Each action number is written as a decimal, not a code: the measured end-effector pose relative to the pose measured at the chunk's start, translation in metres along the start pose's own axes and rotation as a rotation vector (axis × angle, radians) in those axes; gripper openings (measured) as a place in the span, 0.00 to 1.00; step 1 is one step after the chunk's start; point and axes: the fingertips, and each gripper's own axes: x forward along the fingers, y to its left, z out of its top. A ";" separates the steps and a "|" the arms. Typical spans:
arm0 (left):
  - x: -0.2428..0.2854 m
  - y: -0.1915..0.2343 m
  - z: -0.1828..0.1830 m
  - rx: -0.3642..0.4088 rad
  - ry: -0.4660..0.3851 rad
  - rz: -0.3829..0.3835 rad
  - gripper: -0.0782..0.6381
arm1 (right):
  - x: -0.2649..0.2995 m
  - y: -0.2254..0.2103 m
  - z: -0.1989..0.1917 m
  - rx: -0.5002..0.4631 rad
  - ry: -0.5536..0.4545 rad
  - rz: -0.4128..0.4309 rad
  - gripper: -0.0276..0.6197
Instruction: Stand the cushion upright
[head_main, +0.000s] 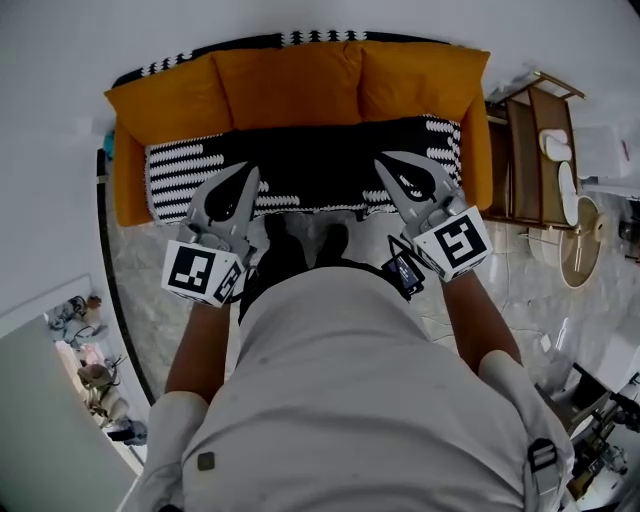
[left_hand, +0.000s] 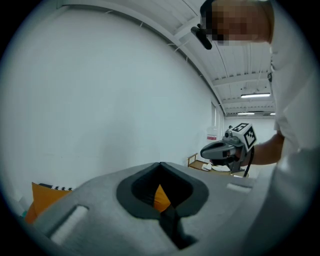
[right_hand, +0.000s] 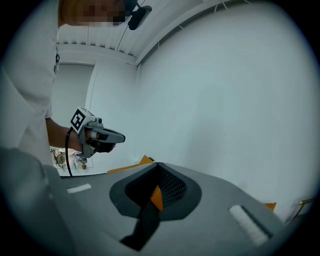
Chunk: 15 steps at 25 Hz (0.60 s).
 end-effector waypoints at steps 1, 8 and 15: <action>-0.005 -0.002 0.002 0.005 -0.003 -0.004 0.11 | -0.003 0.005 0.002 -0.002 -0.004 -0.004 0.06; -0.041 -0.010 0.011 0.048 -0.026 -0.106 0.11 | -0.019 0.047 0.019 -0.013 -0.020 -0.061 0.06; -0.115 0.009 0.005 0.038 -0.016 -0.170 0.11 | -0.023 0.115 0.041 -0.014 -0.032 -0.118 0.06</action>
